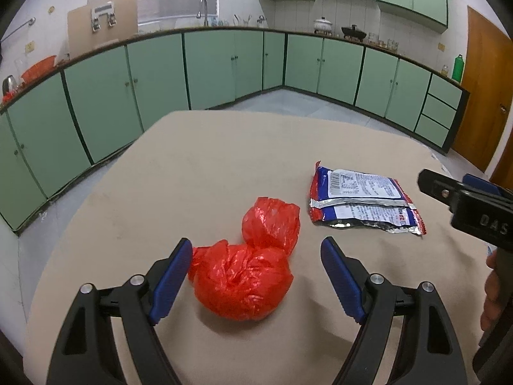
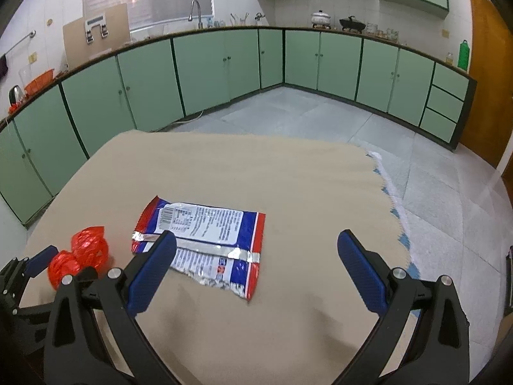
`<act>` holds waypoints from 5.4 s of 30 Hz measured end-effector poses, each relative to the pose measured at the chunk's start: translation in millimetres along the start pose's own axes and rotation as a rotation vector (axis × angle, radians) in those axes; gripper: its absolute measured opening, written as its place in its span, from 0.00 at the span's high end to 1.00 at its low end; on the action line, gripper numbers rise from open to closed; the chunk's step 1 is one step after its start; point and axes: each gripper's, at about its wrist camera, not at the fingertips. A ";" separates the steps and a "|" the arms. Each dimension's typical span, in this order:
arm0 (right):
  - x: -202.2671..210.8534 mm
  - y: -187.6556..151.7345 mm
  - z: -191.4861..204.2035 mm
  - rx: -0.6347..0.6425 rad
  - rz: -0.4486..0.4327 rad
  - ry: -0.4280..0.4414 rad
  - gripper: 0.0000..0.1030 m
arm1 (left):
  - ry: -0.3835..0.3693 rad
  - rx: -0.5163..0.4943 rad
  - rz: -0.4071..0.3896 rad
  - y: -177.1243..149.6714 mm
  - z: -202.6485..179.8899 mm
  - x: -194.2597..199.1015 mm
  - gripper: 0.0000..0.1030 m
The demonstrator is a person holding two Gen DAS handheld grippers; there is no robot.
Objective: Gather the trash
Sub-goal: 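Grasp the red plastic bag with the left tool while the right tool grasps the snack wrapper, then carry the red bag and wrapper over the bin and open both tools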
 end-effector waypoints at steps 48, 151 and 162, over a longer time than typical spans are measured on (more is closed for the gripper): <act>-30.7 14.7 0.6 -0.010 0.100 0.123 0.90 | 0.001 0.048 0.032 19.2 -7.8 -16.7 0.56; 114.9 -212.9 -366.6 -0.427 0.083 -0.170 0.79 | -0.440 -0.458 0.033 -94.9 -416.1 53.2 0.37; 126.9 -213.1 -360.4 -0.434 0.060 -0.178 0.49 | -0.444 -0.420 -0.006 -80.6 -394.6 71.0 0.31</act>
Point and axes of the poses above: each gripper's, at about its wrist camera, not at the fingertips, and x roughly against the way its jaws point, z to its left, y to its top, and after that the axes turned 11 degrees about z, right-handed
